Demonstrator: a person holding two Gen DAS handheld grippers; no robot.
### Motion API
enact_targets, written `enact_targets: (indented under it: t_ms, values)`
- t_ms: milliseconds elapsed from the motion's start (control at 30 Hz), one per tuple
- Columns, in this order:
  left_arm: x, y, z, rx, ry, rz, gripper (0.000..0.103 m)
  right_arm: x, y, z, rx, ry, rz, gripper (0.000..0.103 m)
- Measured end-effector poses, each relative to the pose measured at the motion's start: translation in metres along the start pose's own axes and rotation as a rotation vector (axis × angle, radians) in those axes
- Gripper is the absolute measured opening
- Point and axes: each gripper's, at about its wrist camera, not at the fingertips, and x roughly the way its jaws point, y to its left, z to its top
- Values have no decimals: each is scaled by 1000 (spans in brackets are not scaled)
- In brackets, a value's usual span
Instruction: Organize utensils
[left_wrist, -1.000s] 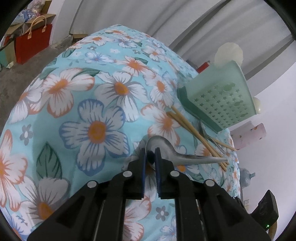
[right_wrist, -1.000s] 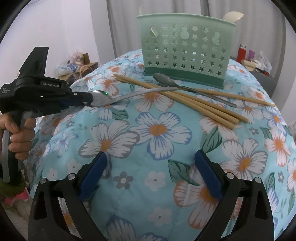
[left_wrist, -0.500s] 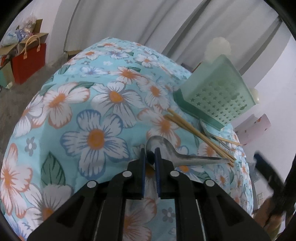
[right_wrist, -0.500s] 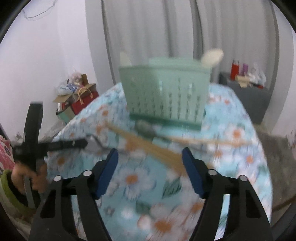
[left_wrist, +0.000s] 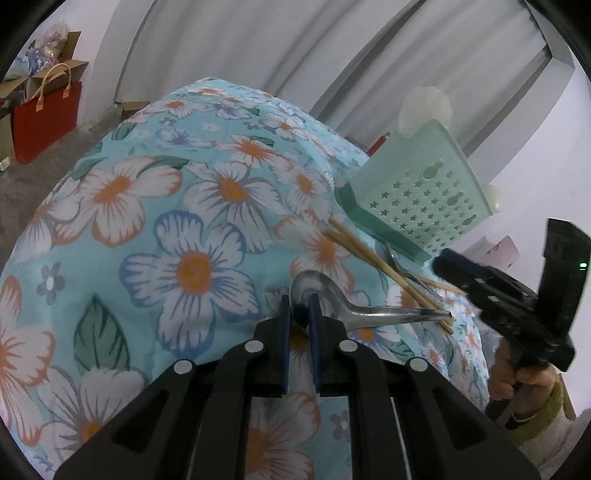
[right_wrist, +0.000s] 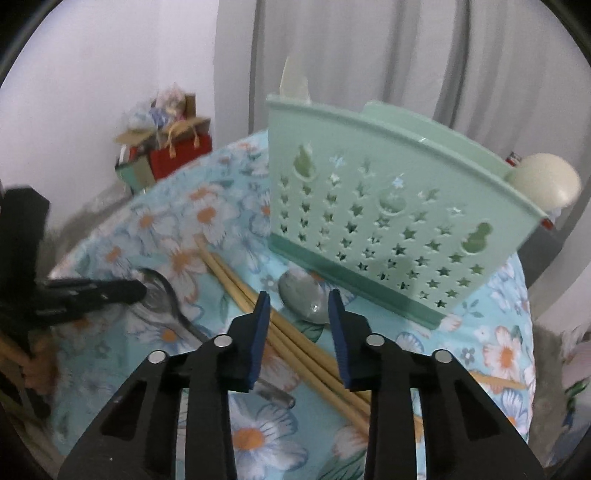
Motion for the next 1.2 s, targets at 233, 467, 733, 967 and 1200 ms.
enact_targets:
  t_ms: [233, 467, 733, 967, 1200]
  values:
    - [-2, 2, 0, -4, -3, -20, 8, 27, 5, 6, -84, 72, -17, 27]
    - [-2, 2, 1, -7, 1, -28, 8, 47, 11, 12, -127, 126, -22, 26]
    - [-2, 2, 0, -7, 1, -28, 8, 63, 16, 18, -157, 173, -31, 26]
    - [-2, 2, 0, -8, 0, -29, 8, 72, 18, 23, -173, 198, -29, 26]
    - [-2, 1, -1, -5, -4, -27, 8, 62, 10, 29, -123, 118, -29, 3]
